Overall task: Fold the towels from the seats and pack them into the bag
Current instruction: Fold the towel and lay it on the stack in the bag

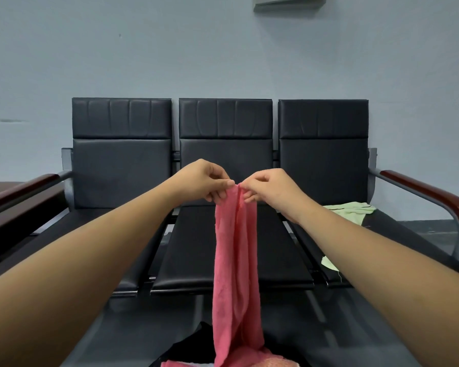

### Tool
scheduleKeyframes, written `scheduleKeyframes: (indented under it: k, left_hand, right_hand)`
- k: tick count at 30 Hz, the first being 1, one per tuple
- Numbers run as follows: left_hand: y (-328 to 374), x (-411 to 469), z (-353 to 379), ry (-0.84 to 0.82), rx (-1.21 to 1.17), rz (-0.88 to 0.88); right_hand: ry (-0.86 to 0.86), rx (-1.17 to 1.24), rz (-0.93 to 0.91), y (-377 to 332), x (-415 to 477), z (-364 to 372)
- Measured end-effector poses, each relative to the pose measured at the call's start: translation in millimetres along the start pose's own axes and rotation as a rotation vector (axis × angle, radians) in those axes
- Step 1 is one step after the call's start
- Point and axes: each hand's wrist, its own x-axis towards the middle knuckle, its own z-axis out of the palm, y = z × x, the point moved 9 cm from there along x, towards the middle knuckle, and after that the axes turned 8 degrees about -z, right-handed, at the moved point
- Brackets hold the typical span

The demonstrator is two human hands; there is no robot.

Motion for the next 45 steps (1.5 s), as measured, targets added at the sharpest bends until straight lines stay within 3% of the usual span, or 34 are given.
scheduleKeyframes:
  k: [5,11,16,19,22,24,26,27,29,30,31,34,35,38,45]
  left_hand:
    - [-1.8,1.8,2.8,-0.008,-0.03,0.004]
    - [-10.7,3.1,8.2,-0.06,-0.076,-0.033]
    - [-53.5,-6.3,39.6,-0.366,0.215,-0.169]
    - [-72.7,-5.6,30.4,-0.292,0.226,-0.232]
    - [-72.4,3.3,17.6,-0.244,0.073,-0.316]
    - [-48.1,15.1,-1.8,-0.104,0.114,-0.255]
    - [-7.4,23.4,-34.7,0.163,0.089,-0.103]
    - [9.0,23.1,-50.6,0.249,-0.09,-0.032]
    - [32.4,19.5,-71.8,0.216,-0.658,0.09]
    - [41.3,19.0,-75.2,0.136,-0.825,0.143]
    - [46.1,18.8,-75.5,0.081,-0.829,0.16]
    - [31.3,20.9,-72.5,0.178,-0.342,0.055]
    - [21.1,22.2,-75.4,0.243,-0.251,0.017]
    - [-0.2,21.5,-76.9,0.336,-0.115,-0.019]
    - [-10.1,22.7,-61.4,0.331,0.017,-0.037]
  right_hand:
    - [-0.072,-0.168,-0.08,-5.0,-1.6,10.1]
    - [0.008,-0.101,-0.068,-2.8,-1.1,1.4]
    - [0.197,-0.036,-0.003,6.6,3.7,-30.1]
    - [0.242,-0.156,0.02,17.1,6.3,-46.9]
    - [0.202,-0.365,0.076,32.0,11.3,-58.7]
    - [0.236,-0.37,0.102,31.1,20.7,-68.5]
    - [0.364,-0.168,0.059,10.8,30.6,-86.5]
    - [0.425,0.031,-0.002,-3.9,35.1,-95.4]
    - [0.463,0.498,-0.121,-31.6,41.2,-106.6]
    - [0.446,0.613,-0.154,-39.1,44.4,-108.3]
    - [0.412,0.584,-0.155,-43.2,46.4,-107.0]
    - [0.327,0.144,-0.043,-23.1,48.1,-97.2]
    - [0.338,0.102,-0.011,-13.3,47.3,-98.9]
    - [0.37,0.08,0.013,4.9,45.2,-103.3]
    - [0.409,-0.188,-0.069,-1.5,39.4,-99.9]
